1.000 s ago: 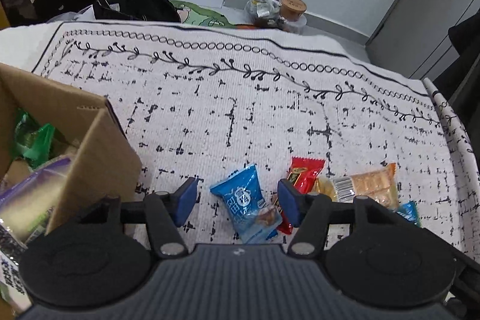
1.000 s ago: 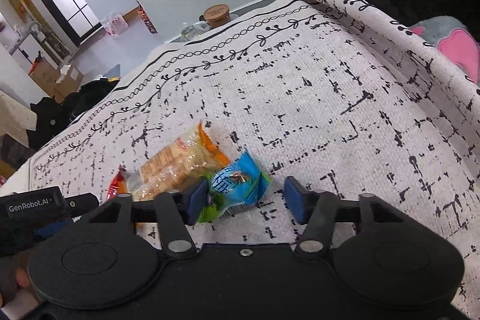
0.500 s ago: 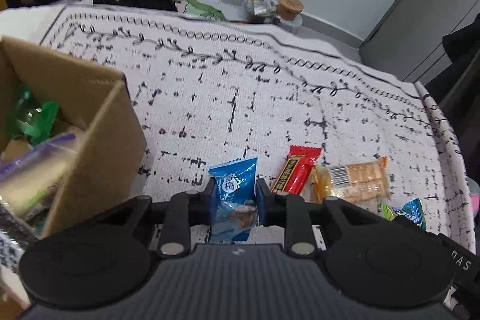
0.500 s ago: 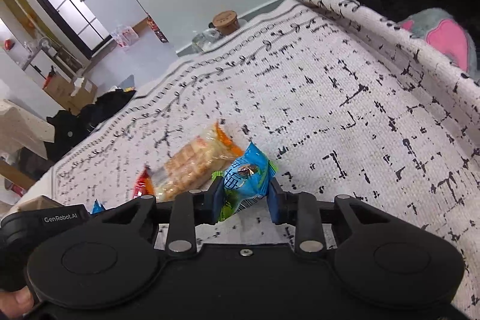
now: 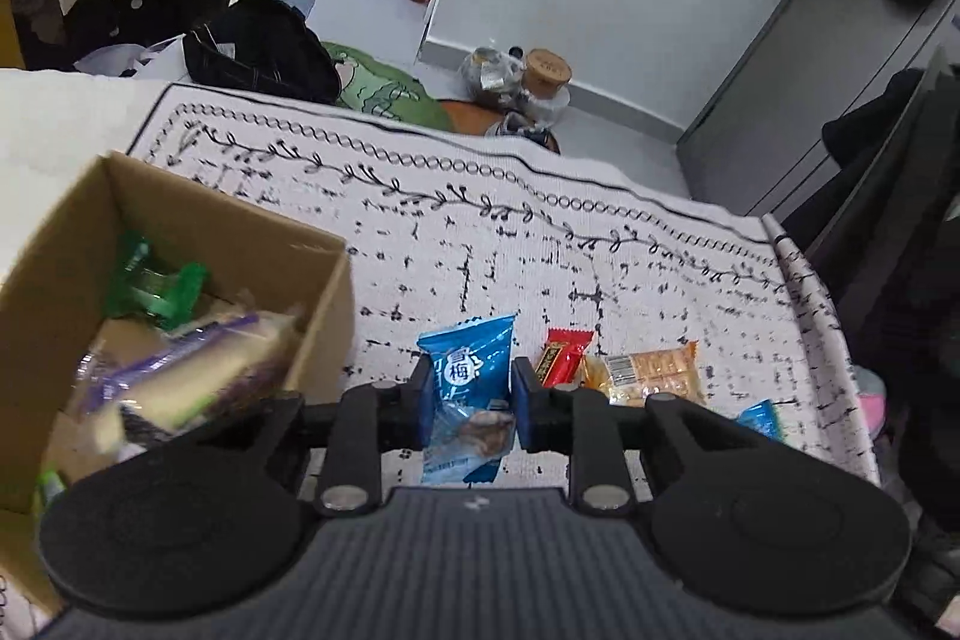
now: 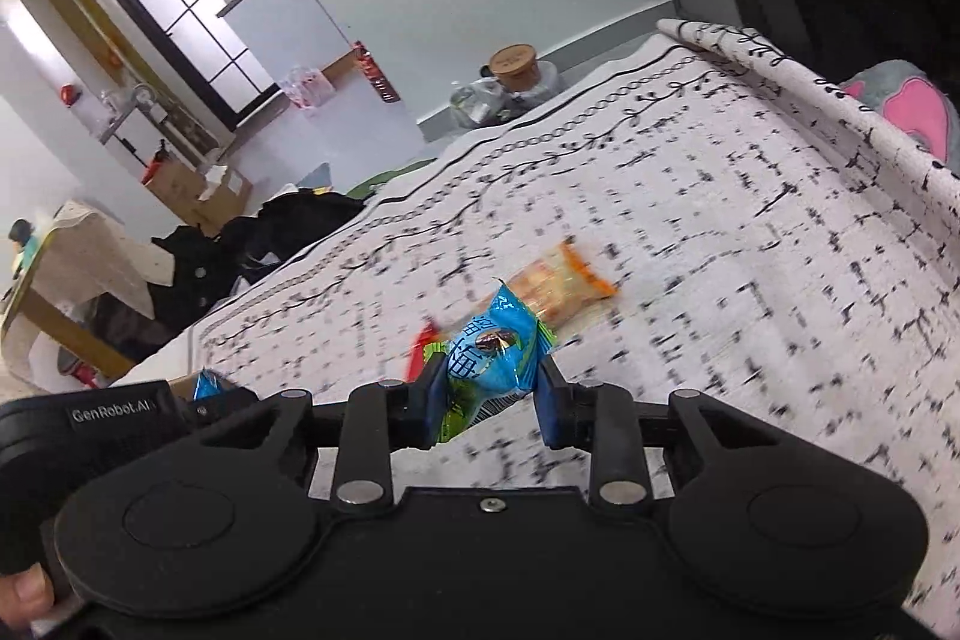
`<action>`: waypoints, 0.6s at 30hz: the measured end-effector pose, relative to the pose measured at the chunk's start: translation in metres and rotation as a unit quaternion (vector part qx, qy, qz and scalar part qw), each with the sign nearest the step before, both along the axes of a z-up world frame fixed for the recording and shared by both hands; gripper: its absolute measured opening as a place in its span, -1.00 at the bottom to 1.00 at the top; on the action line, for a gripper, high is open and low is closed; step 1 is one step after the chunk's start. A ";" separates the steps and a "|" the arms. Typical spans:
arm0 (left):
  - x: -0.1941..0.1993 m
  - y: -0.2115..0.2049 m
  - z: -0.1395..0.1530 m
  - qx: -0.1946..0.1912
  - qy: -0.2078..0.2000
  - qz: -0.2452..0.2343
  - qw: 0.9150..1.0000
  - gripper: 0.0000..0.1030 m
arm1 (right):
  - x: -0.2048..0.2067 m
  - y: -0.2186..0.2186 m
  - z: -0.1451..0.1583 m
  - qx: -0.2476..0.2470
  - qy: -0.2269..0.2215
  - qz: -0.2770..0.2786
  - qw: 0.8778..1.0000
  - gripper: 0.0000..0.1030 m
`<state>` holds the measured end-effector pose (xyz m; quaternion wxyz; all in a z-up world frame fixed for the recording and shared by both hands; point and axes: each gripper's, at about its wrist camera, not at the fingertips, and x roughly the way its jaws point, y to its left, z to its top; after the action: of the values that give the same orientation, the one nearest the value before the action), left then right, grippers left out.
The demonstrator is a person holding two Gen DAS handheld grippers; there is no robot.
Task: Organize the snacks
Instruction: 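Grasp the blue packet with the left tool while the right tool grasps the blue-green packet, then carry both blue packets over the box and open both tools to drop them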
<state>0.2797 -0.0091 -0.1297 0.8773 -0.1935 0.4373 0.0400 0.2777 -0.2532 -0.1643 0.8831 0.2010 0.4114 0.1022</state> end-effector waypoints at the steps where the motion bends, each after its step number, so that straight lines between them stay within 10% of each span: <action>1: -0.003 0.003 0.005 -0.001 -0.003 0.001 1.000 -0.52 | -0.003 0.004 0.003 0.003 -0.002 0.003 1.000 -0.43; 18: -0.060 0.082 0.054 -0.032 -0.031 0.085 0.995 -0.52 | -0.035 0.083 0.055 0.017 -0.041 0.083 0.996 -0.42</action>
<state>0.2199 0.0732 -0.0760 0.8771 -0.2591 0.3931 0.0950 0.2426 -0.1700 -0.1095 0.8843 0.1767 0.3883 0.1899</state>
